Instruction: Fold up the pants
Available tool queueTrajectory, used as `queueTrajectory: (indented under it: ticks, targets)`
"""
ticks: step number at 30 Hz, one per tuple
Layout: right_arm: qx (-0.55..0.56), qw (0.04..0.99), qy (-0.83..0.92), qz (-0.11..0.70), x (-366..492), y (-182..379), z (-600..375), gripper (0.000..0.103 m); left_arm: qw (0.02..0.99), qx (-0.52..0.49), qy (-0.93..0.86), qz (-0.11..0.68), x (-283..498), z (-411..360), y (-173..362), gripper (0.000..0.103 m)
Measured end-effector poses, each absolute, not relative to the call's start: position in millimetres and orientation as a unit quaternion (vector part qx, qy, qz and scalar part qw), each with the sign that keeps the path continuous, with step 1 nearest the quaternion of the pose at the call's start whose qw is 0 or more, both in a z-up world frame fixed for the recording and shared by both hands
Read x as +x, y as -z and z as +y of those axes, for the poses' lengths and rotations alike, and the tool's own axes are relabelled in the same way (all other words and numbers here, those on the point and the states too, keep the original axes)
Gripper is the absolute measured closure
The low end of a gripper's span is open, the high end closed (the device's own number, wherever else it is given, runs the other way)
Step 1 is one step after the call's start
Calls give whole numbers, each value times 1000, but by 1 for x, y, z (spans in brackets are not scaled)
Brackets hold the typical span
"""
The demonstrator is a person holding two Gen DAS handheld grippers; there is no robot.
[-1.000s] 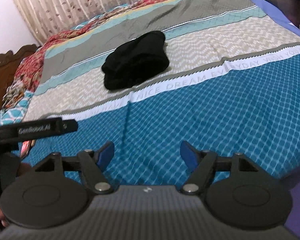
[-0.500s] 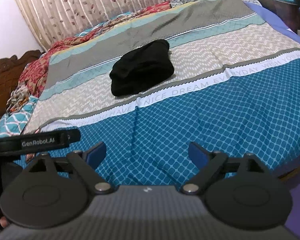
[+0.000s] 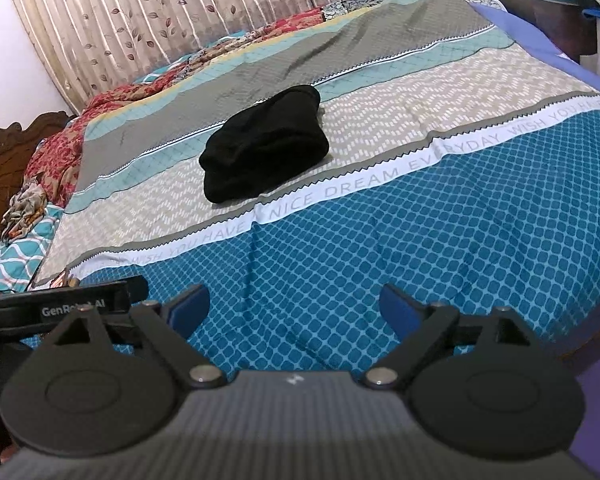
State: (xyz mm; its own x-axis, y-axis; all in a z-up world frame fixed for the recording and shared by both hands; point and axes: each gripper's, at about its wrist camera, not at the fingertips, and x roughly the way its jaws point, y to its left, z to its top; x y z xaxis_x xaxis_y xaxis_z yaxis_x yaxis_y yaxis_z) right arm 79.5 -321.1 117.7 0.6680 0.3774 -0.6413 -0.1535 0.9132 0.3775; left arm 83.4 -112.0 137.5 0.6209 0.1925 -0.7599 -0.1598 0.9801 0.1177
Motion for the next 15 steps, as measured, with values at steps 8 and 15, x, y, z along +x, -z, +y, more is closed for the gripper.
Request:
queueTrajectory:
  ticks: [8, 15]
  targets:
    - [142, 908, -153, 363, 79, -119, -320, 9, 898, 1, -71, 435, 89, -112, -132, 0]
    - [129, 900, -162, 383, 84, -113, -312, 9, 891, -1, -69, 448, 92, -110, -122, 0]
